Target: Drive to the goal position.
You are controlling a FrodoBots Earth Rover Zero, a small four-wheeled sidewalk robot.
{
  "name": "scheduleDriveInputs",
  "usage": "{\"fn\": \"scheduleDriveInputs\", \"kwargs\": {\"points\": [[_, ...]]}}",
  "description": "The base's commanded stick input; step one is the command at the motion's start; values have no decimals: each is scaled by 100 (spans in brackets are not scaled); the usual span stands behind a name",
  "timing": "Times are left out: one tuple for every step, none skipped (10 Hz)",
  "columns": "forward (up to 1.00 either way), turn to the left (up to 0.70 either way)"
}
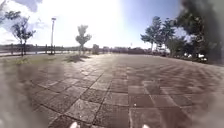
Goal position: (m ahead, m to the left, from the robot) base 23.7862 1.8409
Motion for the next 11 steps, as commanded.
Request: {"fn": "scheduleDriveInputs", "kwargs": {"points": [[100,0],[100,0],[100,0],[100,0],[100,0],[100,0],[100,0],[100,0],[100,0],[100,0],[100,0]]}}
